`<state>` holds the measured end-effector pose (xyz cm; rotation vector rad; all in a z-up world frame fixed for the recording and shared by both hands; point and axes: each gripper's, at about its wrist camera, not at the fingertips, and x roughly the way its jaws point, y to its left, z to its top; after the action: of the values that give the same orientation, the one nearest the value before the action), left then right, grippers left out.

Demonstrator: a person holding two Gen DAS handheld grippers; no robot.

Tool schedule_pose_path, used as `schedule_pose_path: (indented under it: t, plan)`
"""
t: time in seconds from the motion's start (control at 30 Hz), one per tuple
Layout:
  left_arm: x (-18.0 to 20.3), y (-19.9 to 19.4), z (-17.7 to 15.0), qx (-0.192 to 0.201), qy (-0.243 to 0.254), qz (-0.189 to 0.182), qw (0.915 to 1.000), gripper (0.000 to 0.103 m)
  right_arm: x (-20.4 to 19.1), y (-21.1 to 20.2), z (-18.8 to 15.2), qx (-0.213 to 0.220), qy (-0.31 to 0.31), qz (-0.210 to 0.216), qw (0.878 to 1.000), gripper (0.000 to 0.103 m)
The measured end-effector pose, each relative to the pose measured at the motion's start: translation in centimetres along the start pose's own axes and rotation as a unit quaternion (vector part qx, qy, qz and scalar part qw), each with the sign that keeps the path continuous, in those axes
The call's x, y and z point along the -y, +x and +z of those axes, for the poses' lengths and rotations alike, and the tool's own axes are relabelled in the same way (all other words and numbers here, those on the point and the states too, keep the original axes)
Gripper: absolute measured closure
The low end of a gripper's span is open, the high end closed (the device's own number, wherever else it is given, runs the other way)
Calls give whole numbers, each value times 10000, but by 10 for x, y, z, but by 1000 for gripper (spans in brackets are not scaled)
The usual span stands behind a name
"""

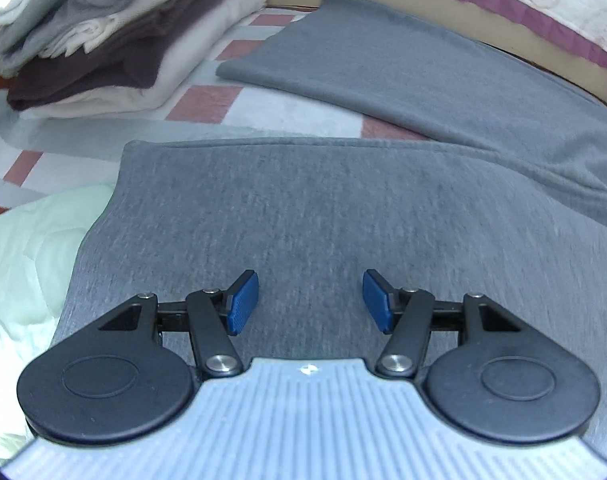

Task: Fold clothes
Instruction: 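Grasp the grey sleeve with the right gripper while the left gripper grasps it too, then pull the sleeve across the sweatshirt body with both grippers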

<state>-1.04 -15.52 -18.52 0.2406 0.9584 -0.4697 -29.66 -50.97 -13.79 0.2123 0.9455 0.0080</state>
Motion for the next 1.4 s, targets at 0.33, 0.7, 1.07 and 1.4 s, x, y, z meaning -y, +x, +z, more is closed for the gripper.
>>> schedule_pose_path:
  t: [0.33,0.7,1.07,1.4]
  plan:
    - [68,-28,-15,-41,994,-2050,9737,45,-52,-48,-92,-1153,-1319,-263,9842,45]
    - [120,-93,-74,504,2890,-3667,8829,43,-71,-12,-100,58,-2178,-1181,9688,92]
    - [150,-85,-98,161,3304,-3150,8896,27,-39,-21,-34,1510,-824,-1368,9755,95]
    - [112,-76,-70,670,2508,-1472,9544,93,-22,-24,-2,2077,-386,-1539,9652,95]
